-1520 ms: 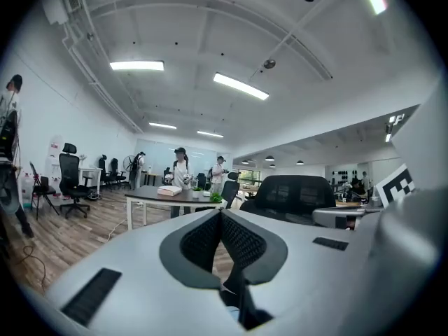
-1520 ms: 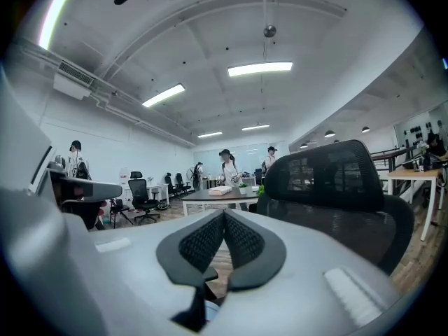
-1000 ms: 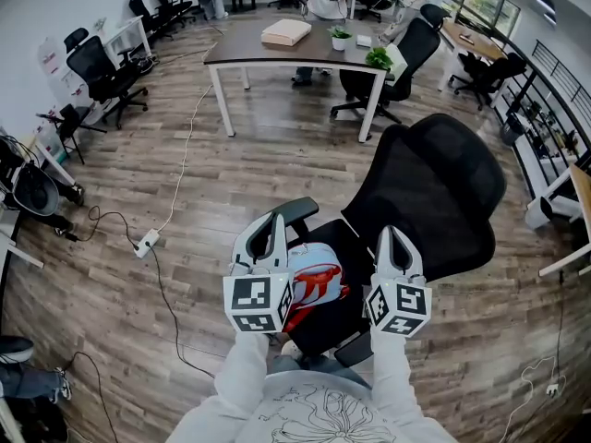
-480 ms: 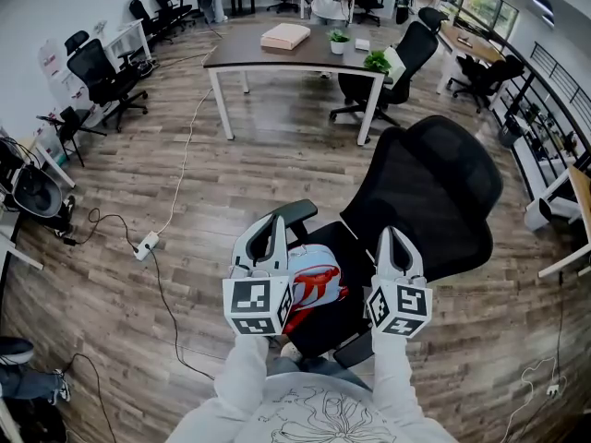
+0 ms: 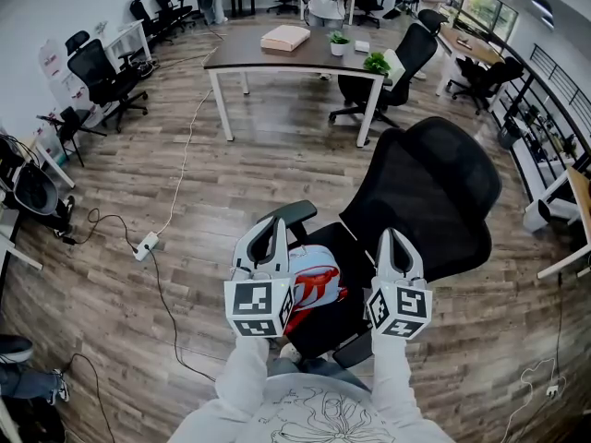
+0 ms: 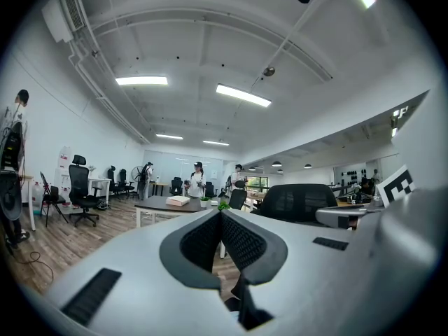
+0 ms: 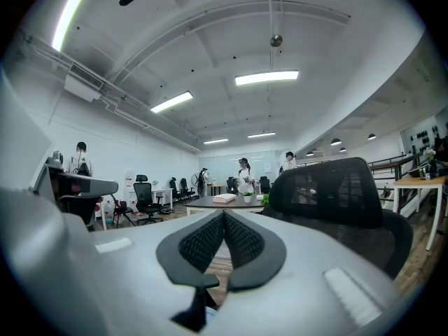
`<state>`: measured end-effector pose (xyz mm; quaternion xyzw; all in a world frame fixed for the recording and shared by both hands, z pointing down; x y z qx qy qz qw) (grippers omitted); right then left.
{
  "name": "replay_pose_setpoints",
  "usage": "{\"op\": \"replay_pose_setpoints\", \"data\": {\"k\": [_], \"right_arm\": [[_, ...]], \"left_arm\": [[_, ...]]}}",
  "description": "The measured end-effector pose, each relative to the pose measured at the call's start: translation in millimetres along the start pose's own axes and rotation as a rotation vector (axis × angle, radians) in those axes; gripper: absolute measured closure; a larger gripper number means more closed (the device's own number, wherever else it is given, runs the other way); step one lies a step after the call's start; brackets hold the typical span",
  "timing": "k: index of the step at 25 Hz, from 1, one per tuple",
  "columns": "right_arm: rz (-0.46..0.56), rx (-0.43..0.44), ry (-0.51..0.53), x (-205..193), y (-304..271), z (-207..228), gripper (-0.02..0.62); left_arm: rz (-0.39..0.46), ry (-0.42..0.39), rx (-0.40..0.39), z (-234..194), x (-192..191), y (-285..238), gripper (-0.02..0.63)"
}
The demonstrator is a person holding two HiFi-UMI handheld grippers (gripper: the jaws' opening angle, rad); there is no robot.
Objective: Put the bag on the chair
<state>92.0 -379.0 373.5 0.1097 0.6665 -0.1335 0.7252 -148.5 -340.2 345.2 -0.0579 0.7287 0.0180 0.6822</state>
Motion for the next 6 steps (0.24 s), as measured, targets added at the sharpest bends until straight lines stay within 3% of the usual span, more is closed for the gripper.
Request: {"op": "replay_pose_setpoints", "data": {"k": [6], "right_arm": [[-0.002, -0.002, -0.004, -0.6, 0.3, 0.0, 0.584]], "left_arm": [[-0.003, -0.006, -0.002, 1.4, -1.0, 0.2, 0.6]]}}
Point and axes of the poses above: the fingertips, and each gripper's own axes: y backward along the fingers, z to its right, x out of its top, the point moved 6 cm from there along y, backward along the fingers, and after that the axes turned 1 degree about z, right-handed, at the moved point
